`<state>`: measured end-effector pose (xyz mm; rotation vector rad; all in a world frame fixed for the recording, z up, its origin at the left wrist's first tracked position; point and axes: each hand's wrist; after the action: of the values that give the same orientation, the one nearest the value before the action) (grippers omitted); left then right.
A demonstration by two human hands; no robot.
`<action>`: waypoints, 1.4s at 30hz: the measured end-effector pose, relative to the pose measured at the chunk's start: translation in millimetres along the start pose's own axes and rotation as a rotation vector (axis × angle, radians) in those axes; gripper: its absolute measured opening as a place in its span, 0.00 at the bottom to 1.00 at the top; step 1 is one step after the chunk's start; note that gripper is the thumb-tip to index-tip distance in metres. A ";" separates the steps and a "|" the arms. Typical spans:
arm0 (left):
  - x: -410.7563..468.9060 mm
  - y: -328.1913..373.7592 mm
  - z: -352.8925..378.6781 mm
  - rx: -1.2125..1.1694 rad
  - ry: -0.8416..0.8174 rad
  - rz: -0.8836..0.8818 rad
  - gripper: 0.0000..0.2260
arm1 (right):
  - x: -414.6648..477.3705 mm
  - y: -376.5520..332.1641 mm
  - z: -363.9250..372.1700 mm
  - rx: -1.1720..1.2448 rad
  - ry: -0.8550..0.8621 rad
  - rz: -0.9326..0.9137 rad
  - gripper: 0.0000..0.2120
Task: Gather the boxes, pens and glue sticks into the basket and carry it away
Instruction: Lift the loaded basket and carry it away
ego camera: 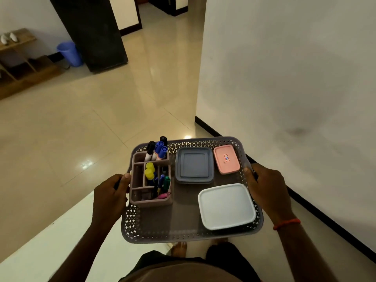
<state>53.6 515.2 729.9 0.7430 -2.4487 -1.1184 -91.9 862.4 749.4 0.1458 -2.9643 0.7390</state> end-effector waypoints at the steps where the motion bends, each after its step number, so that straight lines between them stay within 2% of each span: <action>1: 3.3 2.7 5.0 0.006 0.010 -0.011 0.14 | 10.3 1.4 0.9 -0.012 -0.001 -0.027 0.14; 11: 32.6 48.1 73.4 0.036 0.108 -0.186 0.15 | 148.3 36.3 13.2 -0.054 -0.042 -0.320 0.15; 15: 44.1 71.2 97.6 0.000 0.067 -0.251 0.14 | 206.0 41.3 15.7 -0.095 -0.035 -0.433 0.14; 20: 51.7 88.8 112.4 -0.023 0.122 -0.314 0.15 | 255.8 33.5 23.4 -0.073 -0.093 -0.482 0.15; 29: 97.2 80.8 114.4 -0.051 0.150 -0.401 0.18 | 329.6 -23.9 57.4 -0.039 -0.234 -0.513 0.15; 34: 151.8 63.5 111.7 -0.040 0.197 -0.415 0.18 | 377.9 -73.6 83.0 -0.106 -0.245 -0.590 0.13; 42: 240.0 31.8 83.3 -0.021 0.322 -0.442 0.19 | 443.9 -164.6 128.8 -0.084 -0.258 -0.632 0.13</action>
<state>-191.2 440.4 724.5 1.3863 -2.0528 -1.0643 -521.2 624.9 758.3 1.1786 -2.8774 0.5310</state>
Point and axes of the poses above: each hand's wrist, its own x-axis towards the middle knuckle, its own z-axis out of the palm, y = z × x, and after that the axes turned 7 degrees about z, right-handed
